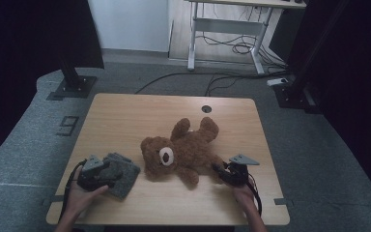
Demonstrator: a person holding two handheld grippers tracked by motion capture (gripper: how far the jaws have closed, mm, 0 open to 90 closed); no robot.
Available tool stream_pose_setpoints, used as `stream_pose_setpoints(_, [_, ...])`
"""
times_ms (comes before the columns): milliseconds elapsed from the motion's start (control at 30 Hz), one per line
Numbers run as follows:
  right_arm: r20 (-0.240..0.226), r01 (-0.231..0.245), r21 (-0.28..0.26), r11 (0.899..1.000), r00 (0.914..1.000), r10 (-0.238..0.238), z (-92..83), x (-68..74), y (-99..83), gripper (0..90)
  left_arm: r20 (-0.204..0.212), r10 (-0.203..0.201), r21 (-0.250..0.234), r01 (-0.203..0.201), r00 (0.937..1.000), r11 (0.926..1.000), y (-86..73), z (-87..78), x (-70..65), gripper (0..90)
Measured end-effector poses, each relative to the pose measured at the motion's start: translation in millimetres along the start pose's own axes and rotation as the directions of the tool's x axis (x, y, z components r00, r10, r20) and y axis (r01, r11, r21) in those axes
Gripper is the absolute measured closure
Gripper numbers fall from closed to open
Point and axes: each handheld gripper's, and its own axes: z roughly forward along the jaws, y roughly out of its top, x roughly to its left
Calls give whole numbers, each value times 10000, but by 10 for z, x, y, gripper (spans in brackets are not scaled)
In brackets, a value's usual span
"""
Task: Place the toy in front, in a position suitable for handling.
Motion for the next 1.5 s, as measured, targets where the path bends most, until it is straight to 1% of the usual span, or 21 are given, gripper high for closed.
stream_pose_setpoints(100, [95,-227,25,9997,9997,227,-43,68,-37,638,6,-4,-26,4,10000,10000,0,-3,-4,277])
stream_pose_setpoints(133, [95,-227,25,9997,9997,227,-43,68,-37,638,1,-11,-33,11,10000,10000,0,-6,-2,277])
stream_pose_setpoints(167, [141,-183,7,9998,9997,183,-73,108,-65,627,3,-15,-32,15,10000,10000,0,-8,2,277])
stream_pose_setpoints(433, [45,-331,67,9994,9994,331,-154,158,-111,597,3,-23,-31,23,10000,10000,1,-6,-1,277])
stream_pose_setpoints(467, [30,-510,111,9986,9987,510,-173,171,-116,601,-4,-27,-36,27,10000,10000,1,-6,-1,277])
stream_pose_setpoints(533, [91,-462,132,9988,9989,461,-180,189,-119,602,-7,-40,-44,40,10000,10000,1,-4,1,276])
stream_pose_setpoints(567, [172,-311,106,9995,9994,309,-182,207,-126,605,-10,-39,-39,39,10000,10000,1,-4,2,277])
stream_pose_setpoints(767, [137,-525,8,9986,9985,525,-203,258,-173,622,1,-47,-41,47,10000,10000,-1,-7,6,277])
stream_pose_setpoints(800, [156,-495,17,9988,9987,495,-206,278,-177,622,-3,-59,-46,59,10000,10000,-1,-4,6,277])
stream_pose_setpoints(833, [208,-328,10,9995,9992,328,-205,303,-182,620,3,-30,-22,30,10000,10000,-1,-2,4,277])
stream_pose_setpoints(900, [209,-312,20,9995,9993,311,-204,304,-180,615,3,-19,-29,19,10000,10000,-1,-2,3,277])
stream_pose_setpoints(933, [189,-306,19,9995,9994,305,-203,298,-178,599,6,-36,-63,36,10000,10000,1,-1,2,277])
stream_pose_setpoints(967, [189,-222,-23,9998,9996,222,-203,273,-170,531,12,-35,-55,35,10000,10000,6,5,9,277])
stream_pose_setpoints(1000, [156,-148,-46,9999,9998,148,-204,257,-161,505,-1,-59,-80,59,10000,10000,8,12,13,277])
stream_pose_setpoints(1033, [156,-148,-46,9999,9998,148,-204,257,-161,505,-1,-59,-80,59,10000,10000,8,12,13,277])
stream_pose_setpoints(1067, [96,-116,-153,9998,9999,117,-204,240,-148,468,0,-69,-112,69,10000,9999,10,16,18,277])
stream_pose_setpoints(1100, [-61,-87,-350,9994,9999,85,-210,212,-107,399,-8,-61,-131,61,10000,9999,14,13,24,277])
stream_pose_setpoints(1200, [-120,-54,-553,9985,9999,48,-198,197,-59,363,-9,-31,-240,30,10000,9997,27,-20,31,277])
stream_pose_setpoints(1267, [-217,109,-701,9975,9997,-125,-152,195,1,336,-33,44,-336,-45,10000,9994,37,-50,23,277])
stream_pose_setpoints(1333, [-184,178,-706,9973,9996,-191,-140,201,16,326,-16,85,-408,-85,10000,9991,50,-74,16,277])
stream_pose_setpoints(1500, [-251,214,-997,9948,9994,-240,-138,225,69,312,-3,43,-446,-43,10000,9990,55,-84,10,272])
